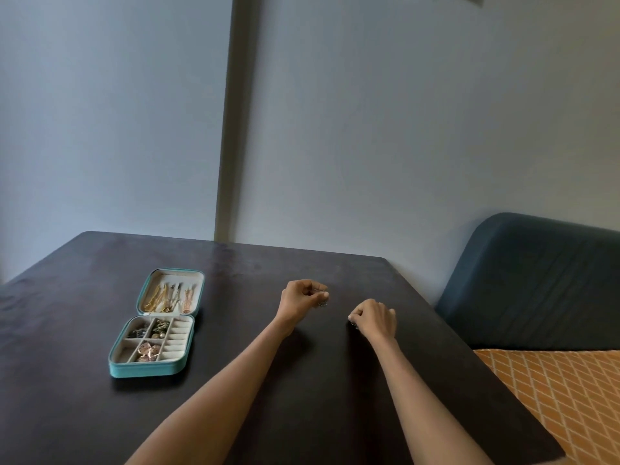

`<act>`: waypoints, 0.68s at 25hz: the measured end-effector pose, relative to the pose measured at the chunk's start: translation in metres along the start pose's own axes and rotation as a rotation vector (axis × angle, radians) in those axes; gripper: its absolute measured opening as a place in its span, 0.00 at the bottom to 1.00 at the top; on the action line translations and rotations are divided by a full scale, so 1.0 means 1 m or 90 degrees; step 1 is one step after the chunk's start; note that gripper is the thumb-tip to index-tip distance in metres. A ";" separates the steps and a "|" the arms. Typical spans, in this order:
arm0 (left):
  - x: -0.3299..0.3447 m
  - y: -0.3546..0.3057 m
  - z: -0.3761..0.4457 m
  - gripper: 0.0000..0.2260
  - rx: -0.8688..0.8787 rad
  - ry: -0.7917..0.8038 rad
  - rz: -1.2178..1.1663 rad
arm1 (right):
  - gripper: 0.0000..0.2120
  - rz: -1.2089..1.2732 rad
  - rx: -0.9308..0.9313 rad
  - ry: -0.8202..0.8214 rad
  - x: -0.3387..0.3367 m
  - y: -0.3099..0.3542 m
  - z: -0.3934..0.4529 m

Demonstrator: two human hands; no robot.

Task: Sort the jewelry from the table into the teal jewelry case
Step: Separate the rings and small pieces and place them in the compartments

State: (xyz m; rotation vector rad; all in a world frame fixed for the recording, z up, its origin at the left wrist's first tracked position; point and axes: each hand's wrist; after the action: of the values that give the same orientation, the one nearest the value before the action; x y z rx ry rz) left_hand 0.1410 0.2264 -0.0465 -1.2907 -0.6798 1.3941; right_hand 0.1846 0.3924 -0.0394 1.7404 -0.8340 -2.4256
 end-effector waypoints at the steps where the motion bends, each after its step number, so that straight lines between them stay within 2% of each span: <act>1: -0.004 -0.001 0.001 0.03 0.001 0.002 0.002 | 0.07 0.011 0.000 0.005 0.001 0.002 0.000; 3: -0.012 -0.004 0.002 0.04 0.003 0.011 0.014 | 0.08 0.145 -0.015 0.026 0.001 0.006 0.001; 6: -0.017 -0.011 -0.001 0.05 0.013 0.033 0.031 | 0.06 0.538 -0.035 0.090 -0.007 0.016 -0.007; 10: -0.027 -0.023 -0.007 0.04 0.052 0.055 0.070 | 0.06 0.837 0.007 0.163 -0.012 0.040 -0.023; 13: -0.040 -0.030 -0.013 0.04 0.074 0.053 0.087 | 0.05 0.968 0.039 0.166 -0.014 0.058 -0.030; 17: -0.062 -0.033 -0.024 0.05 0.092 0.019 0.137 | 0.03 0.993 0.046 0.151 -0.012 0.082 -0.044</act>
State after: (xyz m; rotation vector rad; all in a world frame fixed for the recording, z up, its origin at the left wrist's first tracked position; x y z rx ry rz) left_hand 0.1640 0.1717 -0.0017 -1.2951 -0.4203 1.5637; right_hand 0.2060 0.3093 -0.0023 0.6815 -1.4211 -1.0946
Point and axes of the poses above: each hand's wrist, its own z-axis towards the middle knuckle, its own x-axis out of the palm, y = z × x, and after that the axes turned 15 degrees about z, right-handed
